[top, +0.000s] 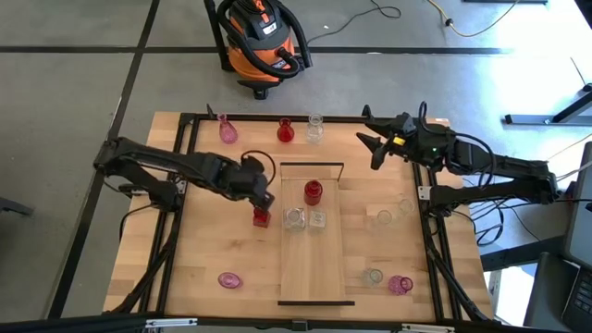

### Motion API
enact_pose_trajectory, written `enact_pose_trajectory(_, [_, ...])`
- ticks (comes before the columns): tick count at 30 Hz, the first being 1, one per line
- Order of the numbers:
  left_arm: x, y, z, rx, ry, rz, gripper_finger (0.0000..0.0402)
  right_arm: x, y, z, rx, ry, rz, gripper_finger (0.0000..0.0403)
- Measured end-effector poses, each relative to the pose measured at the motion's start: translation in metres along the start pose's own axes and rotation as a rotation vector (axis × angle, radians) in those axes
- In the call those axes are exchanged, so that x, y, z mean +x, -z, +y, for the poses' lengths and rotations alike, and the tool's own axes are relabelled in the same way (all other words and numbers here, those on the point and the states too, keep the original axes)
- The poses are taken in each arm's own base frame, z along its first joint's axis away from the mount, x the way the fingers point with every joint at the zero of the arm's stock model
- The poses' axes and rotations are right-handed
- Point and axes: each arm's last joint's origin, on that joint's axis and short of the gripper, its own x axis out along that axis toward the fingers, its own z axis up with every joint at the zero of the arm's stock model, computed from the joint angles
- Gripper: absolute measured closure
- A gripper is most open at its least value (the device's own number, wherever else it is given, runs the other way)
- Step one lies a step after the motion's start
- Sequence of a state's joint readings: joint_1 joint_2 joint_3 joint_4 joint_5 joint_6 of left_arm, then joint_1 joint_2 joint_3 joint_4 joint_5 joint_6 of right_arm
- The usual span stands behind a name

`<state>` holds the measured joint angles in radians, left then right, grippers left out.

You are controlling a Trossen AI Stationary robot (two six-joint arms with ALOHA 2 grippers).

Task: Sort vases onto shelf
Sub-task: Put the transparent vase on the shelf aligned with the other transparent vases

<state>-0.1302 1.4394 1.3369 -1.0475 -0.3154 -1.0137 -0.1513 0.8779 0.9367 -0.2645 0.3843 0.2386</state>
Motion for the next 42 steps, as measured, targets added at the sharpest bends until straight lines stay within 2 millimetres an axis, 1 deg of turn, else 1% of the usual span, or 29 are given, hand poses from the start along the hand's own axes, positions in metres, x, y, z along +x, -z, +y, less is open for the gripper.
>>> enact_pose_trajectory(4, [-0.009, -0.019, 0.019, 0.071, 0.011, -0.034, 0.0266, 0.018, 0.000, 0.008, 0.013, -0.023, -0.028, 0.0201])
enact_pose_trajectory(7, [-0.010, -0.037, 0.038, 0.114, 0.003, -0.037, 0.0266, 0.039, -0.001, 0.016, 0.056, -0.081, -0.077, 0.0201])
enact_pose_trajectory(9, [-0.007, -0.053, 0.053, 0.139, 0.017, -0.027, 0.0266, 0.056, 0.001, 0.017, 0.116, -0.128, -0.087, 0.0201])
enact_pose_trajectory(12, [-0.001, -0.079, 0.075, 0.158, 0.092, -0.032, 0.0266, 0.076, 0.006, 0.009, 0.198, -0.156, -0.052, 0.0201])
enact_pose_trajectory(15, [0.001, -0.098, 0.093, 0.179, 0.185, -0.051, 0.0266, 0.078, 0.011, -0.005, 0.271, -0.087, 0.030, 0.0201])
enact_pose_trajectory(18, [0.002, -0.106, 0.109, 0.226, 0.191, -0.053, 0.0266, 0.064, 0.010, -0.017, 0.286, 0.067, 0.159, 0.0203])
enact_pose_trajectory(21, [0.002, -0.110, 0.124, 0.234, 0.183, -0.033, 0.0266, 0.037, 0.003, -0.025, 0.241, 0.226, 0.283, 0.0216])
enact_pose_trajectory(23, [0.002, -0.113, 0.131, 0.243, 0.188, -0.032, 0.0266, 0.015, -0.001, -0.029, 0.248, 0.301, 0.382, 0.0229])
enact_pose_trajectory(26, [0.007, -0.114, 0.136, 0.258, 0.189, -0.043, 0.0266, -0.014, -0.006, -0.033, 0.330, 0.357, 0.520, 0.0248])
enact_pose_trajectory(28, [0.015, -0.111, 0.139, 0.252, 0.190, -0.032, 0.0266, -0.032, -0.005, -0.036, 0.403, 0.366, 0.612, 0.0258])
enact_pose_trajectory(30, [0.024, -0.106, 0.141, 0.248, 0.206, -0.008, 0.0266, -0.044, 0.000, -0.037, 0.490, 0.348, 0.713, 0.0268])
enact_pose_trajectory(33, [0.039, -0.097, 0.144, 0.236, 0.254, 0.027, 0.0266, -0.055, 0.010, -0.036, 0.594, 0.327, 0.862, 0.0280])
enact_pose_trajectory(37, [0.056, -0.085, 0.142, 0.198, 0.330, 0.072, 0.0266, -0.060, 0.023, -0.029, 0.646, 0.324, 0.980, 0.0291])
enact_pose_trajectory(42, [0.061, -0.076, 0.134, 0.193, 0.349, 0.109, 0.0266, -0.064, 0.041, -0.014, 0.685, 0.328, 1.107, 0.0292])
